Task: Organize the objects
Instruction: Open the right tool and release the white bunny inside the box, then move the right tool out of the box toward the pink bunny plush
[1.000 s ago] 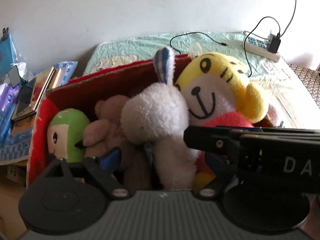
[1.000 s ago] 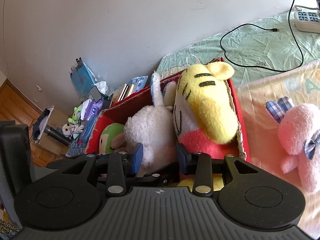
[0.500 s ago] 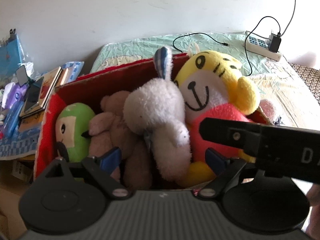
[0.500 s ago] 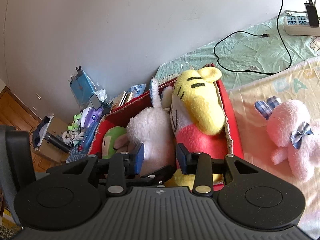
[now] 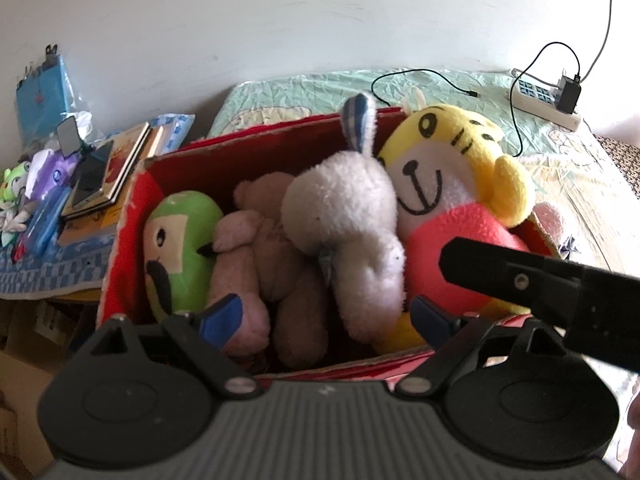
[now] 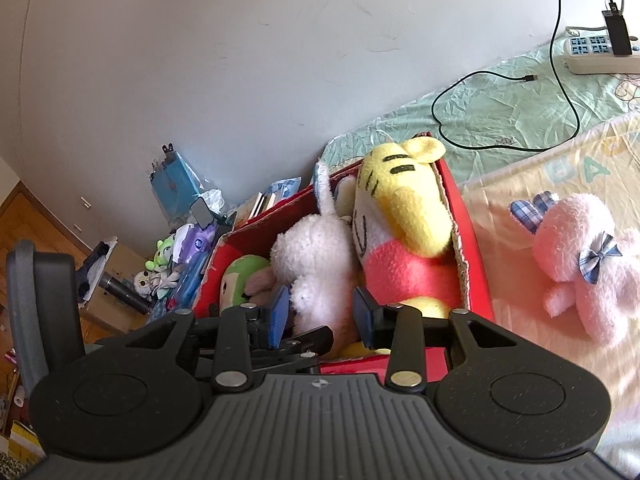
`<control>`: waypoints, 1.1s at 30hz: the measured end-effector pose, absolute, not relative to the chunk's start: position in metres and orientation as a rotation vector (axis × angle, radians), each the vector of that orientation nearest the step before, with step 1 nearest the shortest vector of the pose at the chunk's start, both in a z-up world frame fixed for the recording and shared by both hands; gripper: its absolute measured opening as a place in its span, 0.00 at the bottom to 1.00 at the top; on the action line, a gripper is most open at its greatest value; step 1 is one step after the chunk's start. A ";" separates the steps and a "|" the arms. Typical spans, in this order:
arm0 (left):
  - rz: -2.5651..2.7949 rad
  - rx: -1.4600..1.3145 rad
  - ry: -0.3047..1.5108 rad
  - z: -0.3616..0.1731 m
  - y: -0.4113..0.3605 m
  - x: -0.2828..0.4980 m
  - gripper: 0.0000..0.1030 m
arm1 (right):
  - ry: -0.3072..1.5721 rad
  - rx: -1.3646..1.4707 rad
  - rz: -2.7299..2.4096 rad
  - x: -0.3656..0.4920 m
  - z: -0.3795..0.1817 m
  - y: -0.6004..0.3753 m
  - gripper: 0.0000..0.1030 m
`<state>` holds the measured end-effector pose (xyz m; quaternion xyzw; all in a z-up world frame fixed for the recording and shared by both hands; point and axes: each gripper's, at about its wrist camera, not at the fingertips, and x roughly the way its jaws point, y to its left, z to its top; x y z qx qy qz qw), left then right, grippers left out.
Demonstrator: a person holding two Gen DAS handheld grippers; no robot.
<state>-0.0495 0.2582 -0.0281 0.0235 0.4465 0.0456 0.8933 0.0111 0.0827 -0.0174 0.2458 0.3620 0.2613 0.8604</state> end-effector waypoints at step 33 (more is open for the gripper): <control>0.076 0.068 0.974 -0.031 0.251 -0.097 0.89 | 0.790 0.534 0.602 -0.031 -0.026 0.085 0.39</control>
